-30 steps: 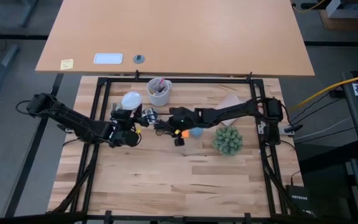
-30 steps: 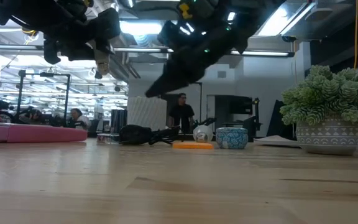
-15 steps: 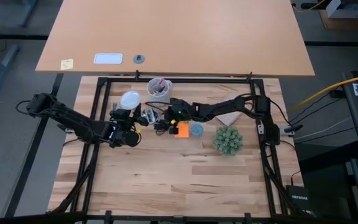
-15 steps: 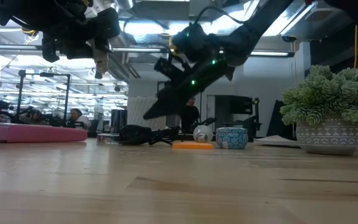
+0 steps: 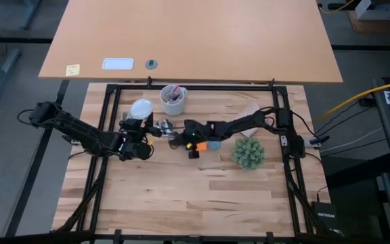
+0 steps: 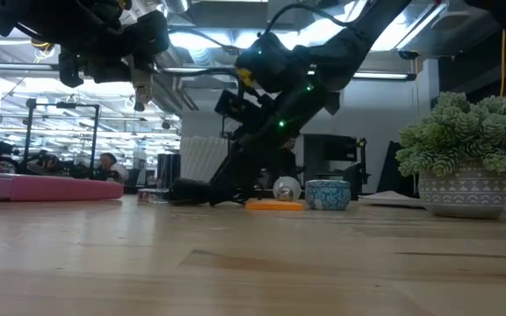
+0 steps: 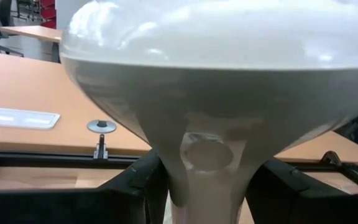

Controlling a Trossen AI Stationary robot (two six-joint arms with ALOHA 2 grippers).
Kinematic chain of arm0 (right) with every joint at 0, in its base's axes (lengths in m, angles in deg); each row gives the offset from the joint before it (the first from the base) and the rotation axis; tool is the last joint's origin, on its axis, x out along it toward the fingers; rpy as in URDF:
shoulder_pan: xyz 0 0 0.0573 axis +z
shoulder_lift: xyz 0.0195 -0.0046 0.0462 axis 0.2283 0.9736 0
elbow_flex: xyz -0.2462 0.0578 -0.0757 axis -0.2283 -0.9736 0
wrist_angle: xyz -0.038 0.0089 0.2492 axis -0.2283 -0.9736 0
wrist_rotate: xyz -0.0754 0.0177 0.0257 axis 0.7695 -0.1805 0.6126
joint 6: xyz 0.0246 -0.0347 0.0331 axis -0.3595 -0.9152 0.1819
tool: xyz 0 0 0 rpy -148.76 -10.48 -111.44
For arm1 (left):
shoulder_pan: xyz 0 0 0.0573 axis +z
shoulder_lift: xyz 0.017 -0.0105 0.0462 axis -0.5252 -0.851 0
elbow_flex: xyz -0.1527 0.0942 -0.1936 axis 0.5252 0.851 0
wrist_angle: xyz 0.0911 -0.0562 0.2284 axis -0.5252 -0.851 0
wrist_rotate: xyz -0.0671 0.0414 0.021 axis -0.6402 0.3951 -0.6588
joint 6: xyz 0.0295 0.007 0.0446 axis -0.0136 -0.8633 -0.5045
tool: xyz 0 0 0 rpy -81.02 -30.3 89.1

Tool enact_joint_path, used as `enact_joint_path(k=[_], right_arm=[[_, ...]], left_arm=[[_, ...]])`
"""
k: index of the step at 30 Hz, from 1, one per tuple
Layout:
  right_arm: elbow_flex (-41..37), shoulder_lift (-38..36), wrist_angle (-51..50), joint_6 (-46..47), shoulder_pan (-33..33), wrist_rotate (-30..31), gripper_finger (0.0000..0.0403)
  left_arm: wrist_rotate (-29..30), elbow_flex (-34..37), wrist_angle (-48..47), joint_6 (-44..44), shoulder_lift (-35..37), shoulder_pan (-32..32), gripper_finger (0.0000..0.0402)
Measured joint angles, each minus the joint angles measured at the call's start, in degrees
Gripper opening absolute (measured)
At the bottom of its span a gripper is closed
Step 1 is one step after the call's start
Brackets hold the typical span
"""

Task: Screw lightbulb
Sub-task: Insert the lightbulb into the silver lamp

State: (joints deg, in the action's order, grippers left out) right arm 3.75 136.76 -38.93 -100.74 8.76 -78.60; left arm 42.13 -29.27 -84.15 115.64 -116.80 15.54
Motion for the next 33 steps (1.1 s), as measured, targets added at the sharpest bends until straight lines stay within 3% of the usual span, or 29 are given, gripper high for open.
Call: enact_joint_path(k=[10,19,27,33], right_arm=[[0.1,-1.1,-5.5,0.3,3.8,-0.3,0.0143],[-0.2,-6.6,-11.1,0.6,4.1,-1.1,0.0143],[-0.1,-12.6,-11.4,-0.7,3.6,6.3,0.0143],[-0.1,-20.6,-12.6,-2.6,-0.9,7.4,0.0143]], left_arm=[[0.0,0.0,0.0,-1.7,0.0,0.0,0.0159],[0.0,0.0,0.0,-2.2,0.0,0.0,0.0159],[0.0,0.0,0.0,-2.1,0.0,-0.6,0.0159],[0.0,0.0,0.0,-2.3,0.0,-1.9,0.0159]])
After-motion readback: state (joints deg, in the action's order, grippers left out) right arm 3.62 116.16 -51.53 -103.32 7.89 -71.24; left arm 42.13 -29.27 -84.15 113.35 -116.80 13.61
